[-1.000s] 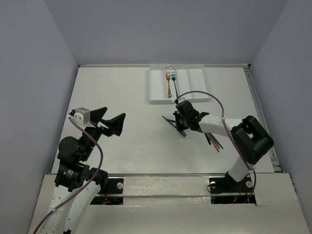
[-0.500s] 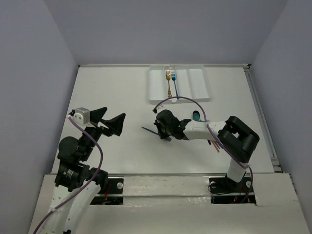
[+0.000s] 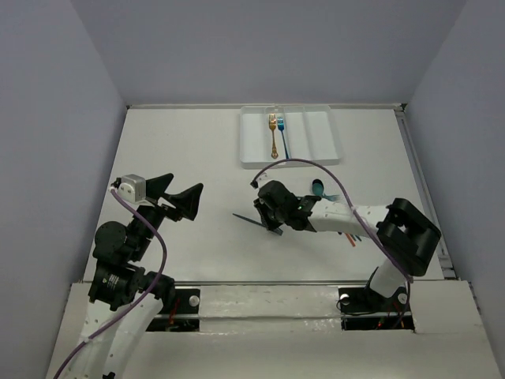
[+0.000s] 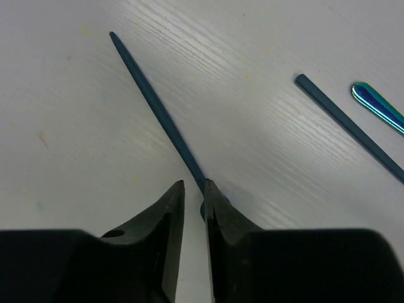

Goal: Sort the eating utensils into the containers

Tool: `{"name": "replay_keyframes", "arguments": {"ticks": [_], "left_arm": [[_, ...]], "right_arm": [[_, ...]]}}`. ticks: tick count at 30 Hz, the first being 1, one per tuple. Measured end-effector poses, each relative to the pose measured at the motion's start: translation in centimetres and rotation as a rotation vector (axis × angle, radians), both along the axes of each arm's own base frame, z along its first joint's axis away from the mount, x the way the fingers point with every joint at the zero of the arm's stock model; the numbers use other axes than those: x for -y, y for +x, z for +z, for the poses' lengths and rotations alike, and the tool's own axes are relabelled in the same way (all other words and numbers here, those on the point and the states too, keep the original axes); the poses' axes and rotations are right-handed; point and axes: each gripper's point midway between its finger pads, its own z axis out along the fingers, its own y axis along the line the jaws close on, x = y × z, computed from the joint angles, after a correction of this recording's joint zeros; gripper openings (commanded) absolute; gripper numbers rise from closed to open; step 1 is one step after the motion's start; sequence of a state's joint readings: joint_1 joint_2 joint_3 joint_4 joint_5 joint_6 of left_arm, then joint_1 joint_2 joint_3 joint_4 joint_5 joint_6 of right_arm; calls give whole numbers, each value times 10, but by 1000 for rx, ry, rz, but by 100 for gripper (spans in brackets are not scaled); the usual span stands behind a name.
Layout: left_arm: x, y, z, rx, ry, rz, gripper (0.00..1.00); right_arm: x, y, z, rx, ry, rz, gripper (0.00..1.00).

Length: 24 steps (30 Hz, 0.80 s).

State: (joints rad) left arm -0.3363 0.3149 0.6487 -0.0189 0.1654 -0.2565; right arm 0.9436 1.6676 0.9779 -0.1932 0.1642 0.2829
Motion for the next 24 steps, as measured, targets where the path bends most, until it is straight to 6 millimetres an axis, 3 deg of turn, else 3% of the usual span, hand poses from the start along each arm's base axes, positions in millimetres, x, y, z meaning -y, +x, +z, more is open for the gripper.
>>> {"name": "replay_keyframes", "arguments": {"ticks": [4, 8, 13, 15, 20, 24], "left_arm": [[0, 0, 0, 0, 0, 0, 99], [0, 0, 0, 0, 0, -3, 99], [1, 0, 0, 0, 0, -3, 99], [1, 0, 0, 0, 0, -3, 99], [1, 0, 0, 0, 0, -3, 99], [0, 0, 0, 0, 0, -3, 99]], "right_arm": [[-5, -7, 30, 27, 68, 21, 63], [-19, -28, 43, 18, 125, 64, 72], [-26, -67, 20, -62, 125, 95, 76], [-24, -74, 9, -90, 115, 87, 77], [-25, -77, -19, -152, 116, 24, 80], [-38, -66, -17, -135, 145, -14, 82]]}}
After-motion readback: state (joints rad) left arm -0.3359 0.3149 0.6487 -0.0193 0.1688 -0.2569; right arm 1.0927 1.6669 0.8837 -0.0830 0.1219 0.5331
